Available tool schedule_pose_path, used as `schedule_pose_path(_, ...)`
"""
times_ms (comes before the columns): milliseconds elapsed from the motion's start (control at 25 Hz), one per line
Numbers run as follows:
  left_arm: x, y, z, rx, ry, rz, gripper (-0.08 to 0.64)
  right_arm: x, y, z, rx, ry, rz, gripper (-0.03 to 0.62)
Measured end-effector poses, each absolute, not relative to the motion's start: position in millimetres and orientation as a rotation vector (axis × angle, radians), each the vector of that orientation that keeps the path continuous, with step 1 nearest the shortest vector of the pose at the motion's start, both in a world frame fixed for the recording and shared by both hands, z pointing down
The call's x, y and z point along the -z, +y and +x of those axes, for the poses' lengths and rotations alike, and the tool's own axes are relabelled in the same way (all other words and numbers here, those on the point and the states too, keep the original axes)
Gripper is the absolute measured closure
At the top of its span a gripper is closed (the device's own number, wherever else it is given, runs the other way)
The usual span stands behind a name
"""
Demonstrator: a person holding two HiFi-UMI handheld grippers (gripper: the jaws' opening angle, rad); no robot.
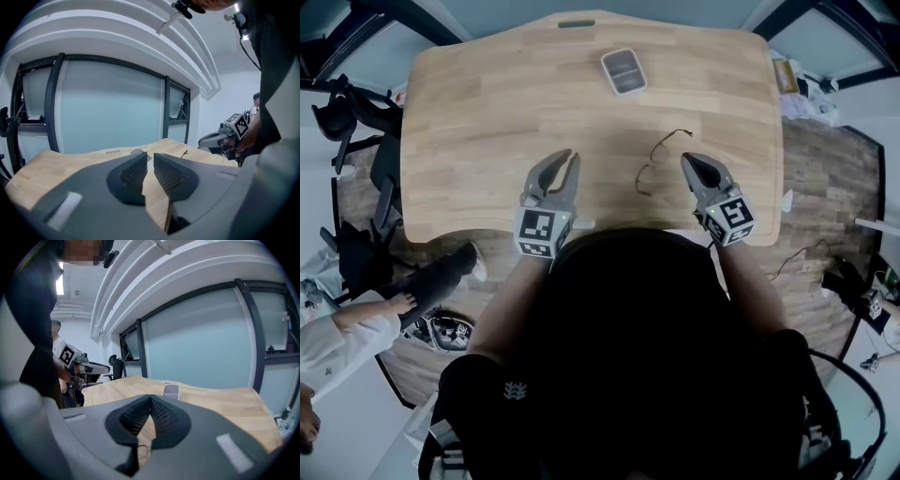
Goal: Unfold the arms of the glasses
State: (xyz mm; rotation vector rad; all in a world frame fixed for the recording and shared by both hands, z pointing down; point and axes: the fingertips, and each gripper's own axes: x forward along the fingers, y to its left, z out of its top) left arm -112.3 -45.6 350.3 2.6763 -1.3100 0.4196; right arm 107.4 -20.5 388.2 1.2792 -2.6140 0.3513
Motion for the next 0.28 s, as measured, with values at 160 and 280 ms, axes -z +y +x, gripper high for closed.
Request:
schedule_pose_path(160, -353.5, -46.5, -116.0, -0.414, -1.304, 2.668, 0.514, -391.1, -20.2, 106.2, -0.358, -2.593, 1.287, 0.591)
schedule_pose_path(280, -358.4, -45.7, -118.4, -0.414, -1.303, 2.659, 0.514, -394.0, -20.0, 105.1, -0.355, -2.585, 1.289, 0.591)
